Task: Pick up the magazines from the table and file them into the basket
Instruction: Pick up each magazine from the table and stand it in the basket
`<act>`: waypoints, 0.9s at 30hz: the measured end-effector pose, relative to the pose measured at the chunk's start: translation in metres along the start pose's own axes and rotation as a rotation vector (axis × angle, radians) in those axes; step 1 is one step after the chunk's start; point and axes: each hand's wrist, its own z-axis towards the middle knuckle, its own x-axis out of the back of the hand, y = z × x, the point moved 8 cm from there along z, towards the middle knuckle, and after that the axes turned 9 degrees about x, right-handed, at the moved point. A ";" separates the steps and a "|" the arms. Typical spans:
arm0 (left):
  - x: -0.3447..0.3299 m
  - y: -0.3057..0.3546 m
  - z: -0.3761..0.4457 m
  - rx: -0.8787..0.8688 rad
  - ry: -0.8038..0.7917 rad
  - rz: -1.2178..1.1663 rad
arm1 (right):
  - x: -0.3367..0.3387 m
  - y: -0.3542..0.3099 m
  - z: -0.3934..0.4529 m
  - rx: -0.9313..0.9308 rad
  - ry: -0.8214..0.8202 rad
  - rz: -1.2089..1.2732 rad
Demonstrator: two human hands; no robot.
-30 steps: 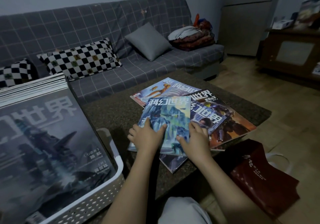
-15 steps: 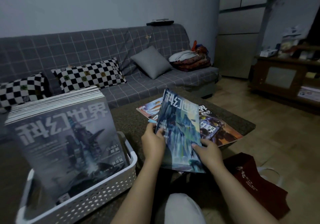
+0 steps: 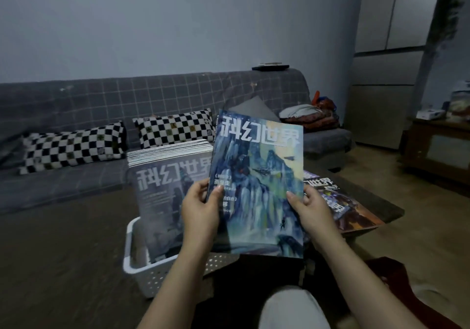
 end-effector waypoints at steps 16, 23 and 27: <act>0.156 -0.005 0.018 -0.091 0.428 0.356 | -0.153 -0.023 0.022 0.146 -0.158 -0.267; 0.146 -0.041 0.017 -0.096 0.386 0.587 | -0.143 0.020 0.009 0.072 -0.094 -0.448; 0.143 -0.046 0.012 -0.109 0.418 0.633 | -0.140 0.030 0.005 0.017 -0.055 -0.410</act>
